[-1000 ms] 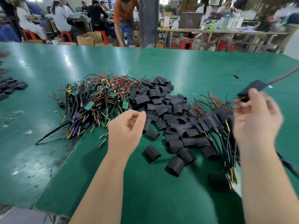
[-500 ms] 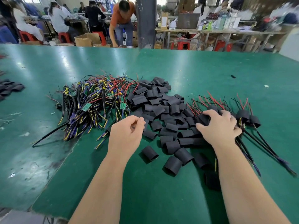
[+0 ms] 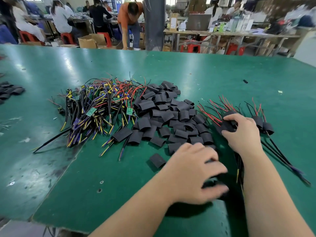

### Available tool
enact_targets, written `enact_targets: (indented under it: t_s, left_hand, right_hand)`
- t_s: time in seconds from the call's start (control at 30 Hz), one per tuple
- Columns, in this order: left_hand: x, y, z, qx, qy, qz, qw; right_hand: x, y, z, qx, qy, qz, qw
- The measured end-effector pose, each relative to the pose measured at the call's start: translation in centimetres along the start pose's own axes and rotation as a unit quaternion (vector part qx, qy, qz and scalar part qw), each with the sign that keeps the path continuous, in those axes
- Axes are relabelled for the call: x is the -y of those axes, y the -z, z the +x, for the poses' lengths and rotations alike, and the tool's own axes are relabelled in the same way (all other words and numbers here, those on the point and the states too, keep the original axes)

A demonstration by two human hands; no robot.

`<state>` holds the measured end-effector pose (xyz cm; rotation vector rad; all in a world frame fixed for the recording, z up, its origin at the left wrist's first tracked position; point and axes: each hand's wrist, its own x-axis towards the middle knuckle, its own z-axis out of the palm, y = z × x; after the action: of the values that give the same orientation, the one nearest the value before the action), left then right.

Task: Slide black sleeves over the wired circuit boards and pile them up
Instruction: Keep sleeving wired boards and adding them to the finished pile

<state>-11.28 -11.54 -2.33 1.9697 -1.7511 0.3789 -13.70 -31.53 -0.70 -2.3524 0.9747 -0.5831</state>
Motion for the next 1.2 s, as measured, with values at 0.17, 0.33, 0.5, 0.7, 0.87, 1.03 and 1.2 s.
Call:
enact_targets:
  t_s: [0.17, 0.33, 0.5, 0.7, 0.87, 1.03, 1.2]
  left_hand:
    - [-0.9, -1.2, 0.2, 0.084, -0.035, 0.018, 0.996]
    - [1.4, -1.0, -0.2, -0.009, 0.077, 0.056, 0.995]
    - [3.5, -0.5, -0.9, -0.066, 0.264, 0.076, 0.959]
    - [4.3, -0.7, -1.2, -0.110, 0.366, 0.078, 0.921]
    - [4.6, 0.3, -1.0, -0.181, 0.394, 0.050, 0.900]
    - [8.3, 3.0, -3.3, -0.225, 0.488, 0.090, 0.838]
    - [13.3, 6.2, -4.0, -0.200, 0.526, 0.240, 0.791]
  right_hand:
    - [-0.6, 0.8, -0.1, 0.013, 0.011, -0.003, 1.000]
    - [-0.7, 1.1, -0.3, 0.003, -0.009, -0.034, 0.999]
    - [1.1, 1.0, -1.3, -0.044, 0.010, -0.061, 0.997]
    - [4.6, -3.0, -3.7, 0.062, 0.084, -0.026, 0.994]
    - [5.3, -5.7, -4.6, 0.170, 0.057, -0.032, 0.983]
    - [6.3, -6.1, -5.6, 0.211, 0.100, 0.058, 0.971]
    - [6.6, -5.7, -5.7, 0.151, 0.140, 0.047, 0.977]
